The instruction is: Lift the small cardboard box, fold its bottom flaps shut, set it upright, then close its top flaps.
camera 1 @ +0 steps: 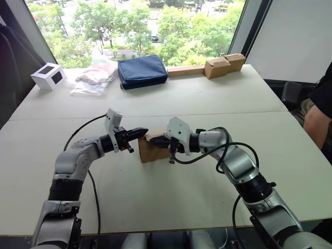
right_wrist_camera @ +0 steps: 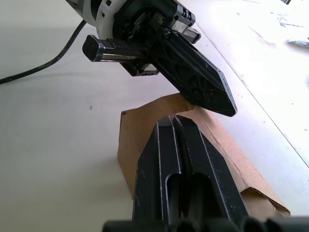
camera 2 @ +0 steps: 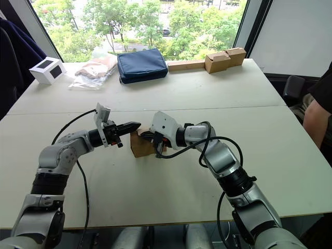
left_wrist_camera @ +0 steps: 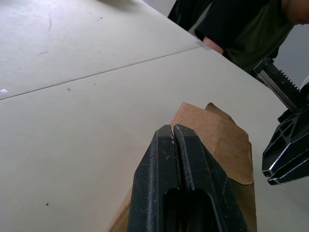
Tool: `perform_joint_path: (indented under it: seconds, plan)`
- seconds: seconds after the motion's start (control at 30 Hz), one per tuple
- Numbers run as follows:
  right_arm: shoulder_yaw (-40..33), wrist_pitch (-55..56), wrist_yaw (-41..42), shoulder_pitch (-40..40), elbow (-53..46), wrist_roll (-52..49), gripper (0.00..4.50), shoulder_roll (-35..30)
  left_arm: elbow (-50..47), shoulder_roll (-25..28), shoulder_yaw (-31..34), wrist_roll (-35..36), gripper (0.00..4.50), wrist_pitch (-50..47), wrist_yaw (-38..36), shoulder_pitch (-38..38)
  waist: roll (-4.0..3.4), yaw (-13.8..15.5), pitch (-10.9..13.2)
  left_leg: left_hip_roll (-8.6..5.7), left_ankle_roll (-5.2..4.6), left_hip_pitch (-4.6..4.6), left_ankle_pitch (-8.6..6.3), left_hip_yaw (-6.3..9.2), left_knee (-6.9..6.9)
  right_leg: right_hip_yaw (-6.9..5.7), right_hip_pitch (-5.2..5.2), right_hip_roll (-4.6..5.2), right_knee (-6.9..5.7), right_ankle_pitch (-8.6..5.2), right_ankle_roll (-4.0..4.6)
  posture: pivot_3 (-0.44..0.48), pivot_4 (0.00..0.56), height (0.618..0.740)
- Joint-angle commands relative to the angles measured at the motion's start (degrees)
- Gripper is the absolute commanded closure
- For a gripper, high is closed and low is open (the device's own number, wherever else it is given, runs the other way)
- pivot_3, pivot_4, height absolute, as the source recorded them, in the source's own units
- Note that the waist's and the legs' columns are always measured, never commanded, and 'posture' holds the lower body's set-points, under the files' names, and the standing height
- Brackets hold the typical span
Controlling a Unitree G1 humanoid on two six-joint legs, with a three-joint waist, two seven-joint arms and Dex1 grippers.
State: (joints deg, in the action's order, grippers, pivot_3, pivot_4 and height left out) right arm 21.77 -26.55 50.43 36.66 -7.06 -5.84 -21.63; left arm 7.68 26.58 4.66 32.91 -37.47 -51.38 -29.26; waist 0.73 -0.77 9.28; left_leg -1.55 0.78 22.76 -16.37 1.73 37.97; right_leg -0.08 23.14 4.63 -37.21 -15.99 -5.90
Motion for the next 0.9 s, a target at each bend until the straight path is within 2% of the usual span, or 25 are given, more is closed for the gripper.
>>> perform_joint_path:
  seconds: [0.03, 0.33, 0.7, 0.9]
  plan:
    - [2.1, 2.7, -0.3, 1.1, 1.0, 3.9, 4.5, -1.4, -2.4, 0.3, 0.2, 0.3, 4.47, -0.4, 0.1, 0.0, 0.0, 0.0, 0.0, 0.0, 0.0, 0.0, 0.0, 0.0, 0.0, 0.0, 0.0, -0.01, 0.0, 0.0, 0.0, 0.0, 0.15, 0.74]
    - [2.8, 3.8, -1.4, 1.8, 3.0, 6.7, 4.5, 0.0, -2.6, 0.2, 0.3, 0.4, 4.47, -0.8, 0.3, 0.0, 0.0, 0.0, 0.0, 0.01, 0.01, -0.01, 0.0, 0.0, 0.0, 0.0, 0.0, -0.02, 0.0, 0.0, 0.0, 0.0, 0.15, 0.74]
    - [-1.5, 0.3, 2.6, 0.6, -3.5, -0.7, 4.5, -0.3, -2.4, 0.1, 0.4, 0.3, 4.47, -0.7, 0.8, 0.1, 0.0, 0.0, 0.0, 0.01, 0.0, 0.0, 0.0, 0.0, -0.01, 0.0, 0.0, 0.01, 0.01, 0.0, 0.0, 0.0, 0.15, 0.74]
    - [-1.5, 1.7, 1.4, 1.6, -1.7, 0.4, 4.5, -0.2, -2.0, 0.0, 0.5, 0.3, 4.47, -0.6, 0.9, -0.2, 0.0, 0.0, 0.0, 0.01, 0.01, 0.0, 0.0, 0.0, -0.01, 0.0, 0.0, 0.02, 0.01, 0.0, 0.0, 0.0, 0.15, 0.74]
